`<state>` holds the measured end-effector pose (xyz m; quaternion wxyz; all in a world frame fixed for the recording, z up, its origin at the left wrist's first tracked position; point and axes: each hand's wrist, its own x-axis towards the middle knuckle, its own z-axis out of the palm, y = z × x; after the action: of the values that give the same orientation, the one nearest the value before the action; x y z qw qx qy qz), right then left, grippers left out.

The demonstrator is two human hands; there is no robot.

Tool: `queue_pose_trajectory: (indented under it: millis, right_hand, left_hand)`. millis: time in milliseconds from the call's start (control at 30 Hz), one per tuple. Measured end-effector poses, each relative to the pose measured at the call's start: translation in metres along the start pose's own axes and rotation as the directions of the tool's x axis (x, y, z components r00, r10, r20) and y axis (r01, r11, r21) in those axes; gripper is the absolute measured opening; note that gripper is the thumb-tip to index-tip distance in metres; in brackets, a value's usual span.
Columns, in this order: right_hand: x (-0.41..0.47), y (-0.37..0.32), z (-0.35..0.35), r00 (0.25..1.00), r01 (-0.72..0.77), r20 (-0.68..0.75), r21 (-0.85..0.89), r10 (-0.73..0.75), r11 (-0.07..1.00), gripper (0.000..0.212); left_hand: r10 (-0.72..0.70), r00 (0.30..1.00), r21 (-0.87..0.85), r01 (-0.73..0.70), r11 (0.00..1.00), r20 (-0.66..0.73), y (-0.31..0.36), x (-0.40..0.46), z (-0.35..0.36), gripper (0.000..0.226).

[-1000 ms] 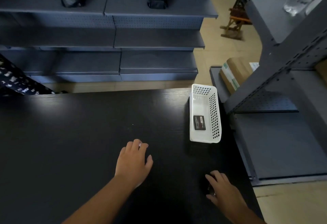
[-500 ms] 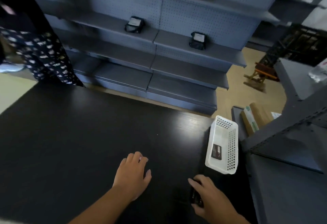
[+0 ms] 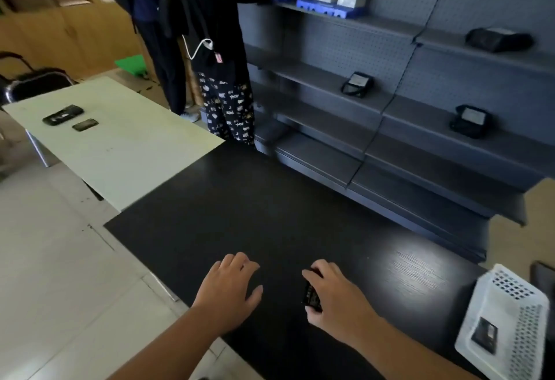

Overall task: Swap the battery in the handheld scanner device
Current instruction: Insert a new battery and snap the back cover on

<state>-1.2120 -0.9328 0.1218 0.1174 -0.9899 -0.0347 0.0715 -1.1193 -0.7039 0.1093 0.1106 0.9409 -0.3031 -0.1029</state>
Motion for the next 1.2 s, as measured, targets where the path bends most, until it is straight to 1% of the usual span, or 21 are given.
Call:
queue_pose_trajectory:
  millis: [167, 367, 567, 767, 933, 1067, 1167, 1200]
  right_hand:
    - [0.067, -0.057, -0.006, 0.997, 0.072, 0.023, -0.063, -0.070, 0.995, 0.050]
    - [0.165, -0.131, 0.005, 0.993, 0.088, 0.085, -0.116, -0.079, 0.989, 0.048]
    - [0.277, -0.222, 0.008, 0.994, 0.098, 0.048, -0.088, -0.094, 0.991, 0.054]
    - [0.375, -0.304, 0.009, 0.987, 0.152, 0.055, -0.068, -0.148, 0.986, 0.055]
    - [0.462, -0.354, 0.017, 0.974, 0.211, 0.103, -0.060, -0.204, 0.976, 0.051]
    - [0.544, -0.388, 0.029, 0.956, 0.280, 0.099, -0.047, -0.275, 0.959, 0.048]
    - [0.606, -0.415, 0.034, 0.952, 0.290, 0.109, -0.017, -0.286, 0.957, 0.046]
    - [0.625, -0.424, 0.035, 0.949, 0.297, 0.114, -0.006, -0.294, 0.955, 0.046]
  left_hand:
    - [-0.045, 0.998, -0.057, 0.043, 0.997, -0.032, -0.069, -0.006, -0.019, 0.051]
    - [-0.083, 0.996, -0.047, 0.081, 0.996, -0.042, -0.195, -0.005, -0.047, 0.052]
    - [-0.137, 0.988, -0.021, 0.136, 0.990, -0.067, -0.332, -0.004, -0.085, 0.054]
    - [-0.197, 0.976, -0.060, 0.192, 0.980, -0.090, -0.433, 0.006, -0.128, 0.050]
    - [-0.236, 0.968, -0.077, 0.230, 0.970, -0.089, -0.507, 0.028, -0.148, 0.053]
    - [-0.259, 0.964, -0.028, 0.257, 0.966, -0.064, -0.575, 0.053, -0.171, 0.053]
    - [-0.278, 0.959, -0.002, 0.278, 0.960, -0.050, -0.632, 0.070, -0.189, 0.054]
    - [-0.285, 0.956, 0.015, 0.286, 0.958, -0.065, -0.649, 0.076, -0.196, 0.054]
